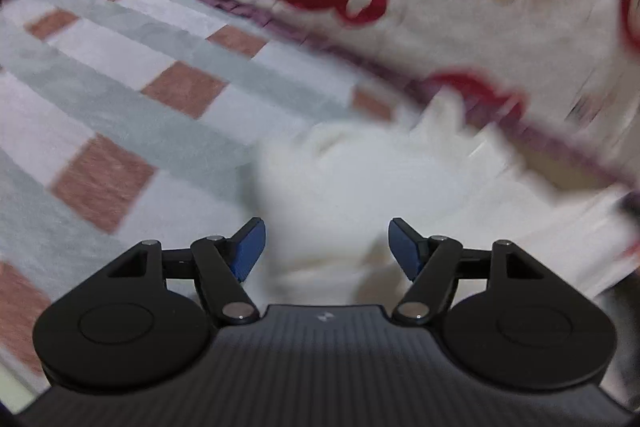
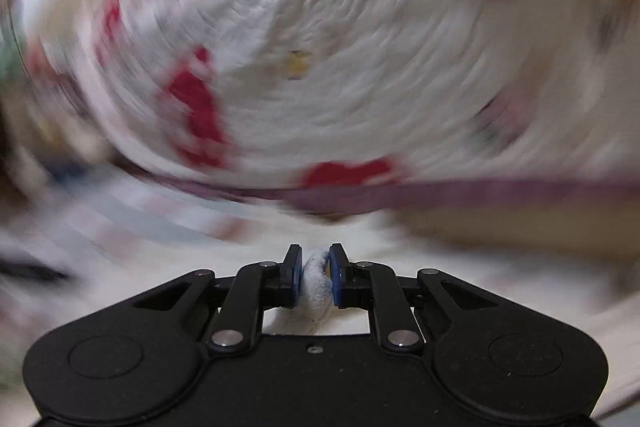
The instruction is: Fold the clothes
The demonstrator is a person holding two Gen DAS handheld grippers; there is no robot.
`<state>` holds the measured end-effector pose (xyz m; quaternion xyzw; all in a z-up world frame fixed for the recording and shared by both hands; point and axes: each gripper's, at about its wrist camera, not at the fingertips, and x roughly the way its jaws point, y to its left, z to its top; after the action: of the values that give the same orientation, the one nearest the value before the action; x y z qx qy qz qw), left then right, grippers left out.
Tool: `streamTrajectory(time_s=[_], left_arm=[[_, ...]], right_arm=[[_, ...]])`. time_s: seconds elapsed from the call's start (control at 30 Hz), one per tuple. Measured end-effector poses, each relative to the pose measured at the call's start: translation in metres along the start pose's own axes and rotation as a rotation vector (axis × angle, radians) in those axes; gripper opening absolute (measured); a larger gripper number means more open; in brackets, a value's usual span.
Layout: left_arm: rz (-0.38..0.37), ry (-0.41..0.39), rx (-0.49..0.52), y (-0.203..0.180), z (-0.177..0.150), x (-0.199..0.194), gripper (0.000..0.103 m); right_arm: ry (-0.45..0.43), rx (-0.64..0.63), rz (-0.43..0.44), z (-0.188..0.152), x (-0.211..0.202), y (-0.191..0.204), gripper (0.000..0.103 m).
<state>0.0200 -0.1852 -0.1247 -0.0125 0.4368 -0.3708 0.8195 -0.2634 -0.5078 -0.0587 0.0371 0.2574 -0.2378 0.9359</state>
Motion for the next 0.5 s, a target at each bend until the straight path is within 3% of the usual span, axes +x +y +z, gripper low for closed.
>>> streamTrajectory(time_s=[0.03, 0.1, 0.17, 0.37, 0.5], left_arm=[[0.028, 0.029, 0.016, 0.000, -0.003, 0.006, 0.068], [0.012, 0.105, -0.026, 0.006, -0.009, 0.021, 0.067], [-0.010, 0.114, -0.062, 0.009, -0.012, 0.022, 0.068], [-0.025, 0.084, -0.060, 0.010, -0.006, 0.014, 0.068], [-0.035, 0.065, -0.088, 0.014, -0.002, 0.017, 0.068]], right_arm=[[0.053, 0.018, -0.027, -0.009, 0.005, -0.004, 0.017], [0.178, 0.061, -0.076, -0.036, 0.022, -0.012, 0.017], [0.291, 0.080, -0.110, -0.061, 0.038, -0.017, 0.015], [0.297, 0.096, -0.070, -0.083, 0.037, -0.032, 0.021], [0.315, 0.198, -0.034, -0.082, 0.040, -0.052, 0.043]])
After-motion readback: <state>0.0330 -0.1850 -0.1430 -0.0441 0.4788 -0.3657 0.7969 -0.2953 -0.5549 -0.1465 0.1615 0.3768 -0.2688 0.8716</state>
